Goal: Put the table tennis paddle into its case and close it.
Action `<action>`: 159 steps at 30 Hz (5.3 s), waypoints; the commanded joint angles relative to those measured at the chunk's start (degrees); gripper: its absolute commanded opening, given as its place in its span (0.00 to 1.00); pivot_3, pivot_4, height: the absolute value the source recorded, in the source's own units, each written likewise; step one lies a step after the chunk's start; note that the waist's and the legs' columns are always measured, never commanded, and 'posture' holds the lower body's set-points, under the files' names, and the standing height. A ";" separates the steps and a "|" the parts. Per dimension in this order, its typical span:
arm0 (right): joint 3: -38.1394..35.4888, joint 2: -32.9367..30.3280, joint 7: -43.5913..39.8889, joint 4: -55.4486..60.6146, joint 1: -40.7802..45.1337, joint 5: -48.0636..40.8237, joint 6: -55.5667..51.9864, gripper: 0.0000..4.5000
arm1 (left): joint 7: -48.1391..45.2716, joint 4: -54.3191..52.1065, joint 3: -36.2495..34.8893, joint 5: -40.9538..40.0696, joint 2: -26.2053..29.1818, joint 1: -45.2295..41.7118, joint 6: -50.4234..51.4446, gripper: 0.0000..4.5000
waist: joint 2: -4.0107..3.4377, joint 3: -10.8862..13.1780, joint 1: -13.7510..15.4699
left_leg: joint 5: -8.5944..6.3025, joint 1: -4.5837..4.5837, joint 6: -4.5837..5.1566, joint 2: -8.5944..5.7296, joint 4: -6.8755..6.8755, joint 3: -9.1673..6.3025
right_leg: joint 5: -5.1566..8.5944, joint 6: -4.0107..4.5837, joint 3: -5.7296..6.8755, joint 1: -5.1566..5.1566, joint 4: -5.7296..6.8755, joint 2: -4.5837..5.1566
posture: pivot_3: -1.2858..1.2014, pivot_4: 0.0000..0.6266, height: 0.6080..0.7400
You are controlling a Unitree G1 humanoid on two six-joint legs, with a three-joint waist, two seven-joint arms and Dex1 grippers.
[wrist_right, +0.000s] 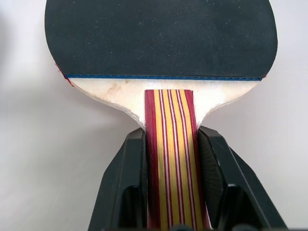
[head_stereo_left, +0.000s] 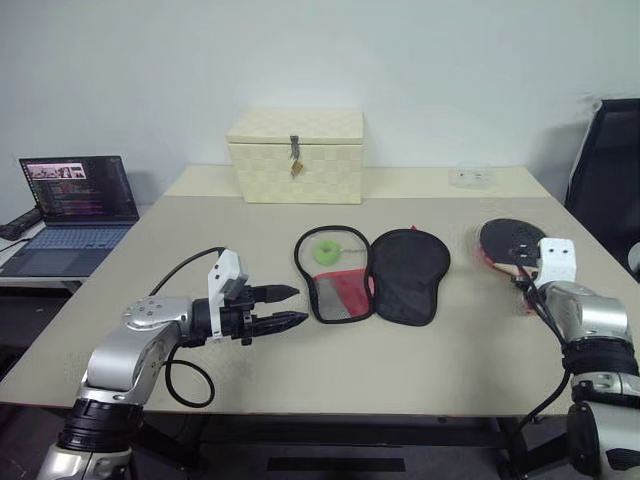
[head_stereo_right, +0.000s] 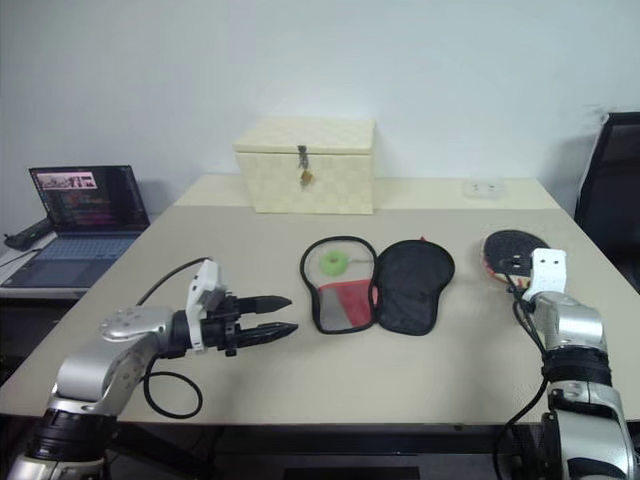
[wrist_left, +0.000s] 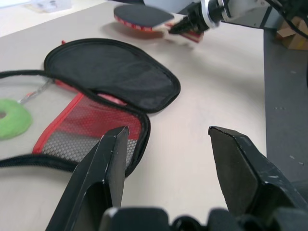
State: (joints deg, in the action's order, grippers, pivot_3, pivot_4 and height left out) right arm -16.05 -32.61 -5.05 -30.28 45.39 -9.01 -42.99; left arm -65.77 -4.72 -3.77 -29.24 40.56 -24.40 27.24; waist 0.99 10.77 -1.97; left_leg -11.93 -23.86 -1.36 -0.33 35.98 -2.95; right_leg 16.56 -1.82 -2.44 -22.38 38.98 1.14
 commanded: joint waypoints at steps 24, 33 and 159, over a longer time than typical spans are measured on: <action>4.18 30.79 11.70 23.65 -0.61 -4.11 -11.57 0.24 | -0.26 -2.12 -2.21 -1.25 1.83 -0.76 -0.05 0.64 | -0.07 0.04 -0.18 | 0.00 -0.02 0.00 0.02 -0.02 -0.26 | 0.01 0.05 0.06 -0.06 0.04 0.00 | 0.52 0.24 1.00; 3.48 31.10 14.25 21.57 -1.43 -2.27 -9.91 0.24 | 0.07 -2.01 -2.14 -1.14 1.99 -0.53 -0.31 0.64 | -0.07 0.04 -0.42 | 0.00 -0.03 0.00 0.03 -0.02 -0.24 | 0.01 0.05 0.03 -0.10 0.06 -0.01 | 0.52 0.24 1.00; 11.00 18.89 -25.79 -16.06 12.47 -5.18 -0.22 0.00 | -0.25 16.07 -1.31 7.57 -8.34 -11.82 -3.57 0.00 | 0.15 0.03 -3.21 | 0.03 0.35 -0.03 0.05 0.72 -0.11 | -0.02 -0.01 -0.15 0.11 1.00 -0.09 | 0.52 0.24 1.00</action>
State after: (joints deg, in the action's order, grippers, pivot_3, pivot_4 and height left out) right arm -5.63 -15.18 -28.08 -46.08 56.31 -12.73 -42.05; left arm -63.87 15.36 -4.37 -19.07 30.47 -36.86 22.19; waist 1.15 10.80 -5.19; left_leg -11.90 -23.51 -1.39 -0.25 36.67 -3.03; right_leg 16.54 -1.82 -2.63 -22.29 39.98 1.05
